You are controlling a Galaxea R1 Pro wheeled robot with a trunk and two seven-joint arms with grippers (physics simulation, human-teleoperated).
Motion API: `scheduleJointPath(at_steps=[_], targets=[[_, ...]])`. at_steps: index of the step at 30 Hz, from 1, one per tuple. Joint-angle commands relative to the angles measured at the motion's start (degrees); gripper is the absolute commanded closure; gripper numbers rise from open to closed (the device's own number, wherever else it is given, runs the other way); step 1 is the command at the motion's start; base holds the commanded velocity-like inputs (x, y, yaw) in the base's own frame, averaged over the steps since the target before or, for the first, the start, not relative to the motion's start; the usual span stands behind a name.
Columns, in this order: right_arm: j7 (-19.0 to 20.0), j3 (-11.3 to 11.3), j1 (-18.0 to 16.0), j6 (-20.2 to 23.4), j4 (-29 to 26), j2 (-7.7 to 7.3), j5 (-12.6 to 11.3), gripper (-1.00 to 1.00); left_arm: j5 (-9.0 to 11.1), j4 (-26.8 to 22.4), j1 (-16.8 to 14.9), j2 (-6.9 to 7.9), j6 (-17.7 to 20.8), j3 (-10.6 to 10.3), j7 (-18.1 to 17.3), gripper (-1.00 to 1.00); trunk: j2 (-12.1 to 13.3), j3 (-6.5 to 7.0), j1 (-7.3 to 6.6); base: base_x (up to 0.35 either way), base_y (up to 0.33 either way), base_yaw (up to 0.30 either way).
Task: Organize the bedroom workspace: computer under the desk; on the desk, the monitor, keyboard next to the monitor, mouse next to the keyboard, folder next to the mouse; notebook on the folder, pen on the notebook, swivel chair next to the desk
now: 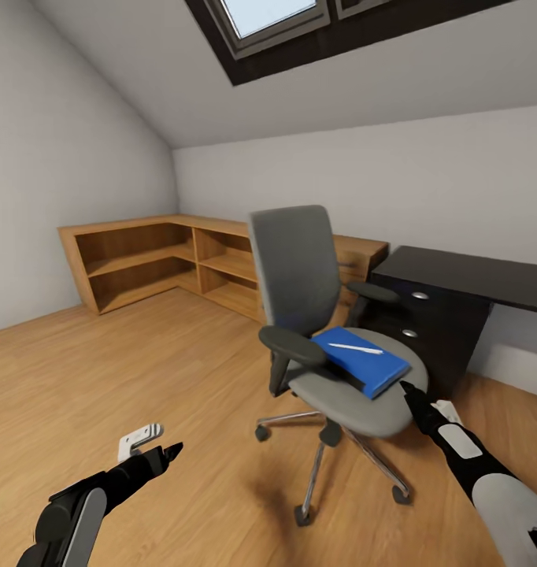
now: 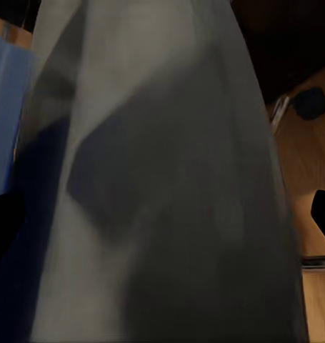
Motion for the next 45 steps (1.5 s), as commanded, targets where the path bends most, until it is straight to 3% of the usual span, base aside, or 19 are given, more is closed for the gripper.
scheduleJointPath(at_steps=[1, 16, 35, 40, 45], targets=[[0.25, -0.12, -0.02, 0.38, 0.06, 0.05, -0.43, -1.00, -0.16, -0.01, -0.05, -0.10, 0.34, 0.17, -0.39, -1.00, -0.02, -0.06, 0.02, 0.300, 0.000, 0.000], [0.25, -0.12, -0.01, 0.37, 0.05, -0.03, -0.43, -1.00, -0.24, 1.21, -0.05, -0.17, 0.30, 0.06, -0.39, -1.00, -0.02, -0.06, 0.02, 0.249, 0.000, 0.000], [0.31, -0.09, -0.01, 0.36, 0.25, 0.10, -0.43, -1.00, -0.25, 1.38, -0.06, -0.20, 0.32, -0.01, -0.39, -1.00, -0.02, -0.06, 0.02, -0.211, 0.000, 0.000], [0.33, -0.04, 0.06, 0.35, 0.31, 1.52, 0.50, -1.00, -0.25, 1.38, -0.06, -0.16, 0.30, -0.01, -0.39, -1.00, -0.02, -0.06, 0.02, -0.007, 0.000, 0.032], [0.34, -0.04, 0.07, 0.35, 0.31, 1.88, 1.22, -1.00, -0.25, 1.38, -0.06, -0.23, 0.30, -0.01, -0.39, -1.00, -0.02, -0.06, 0.02, -0.001, 0.000, 0.117]])
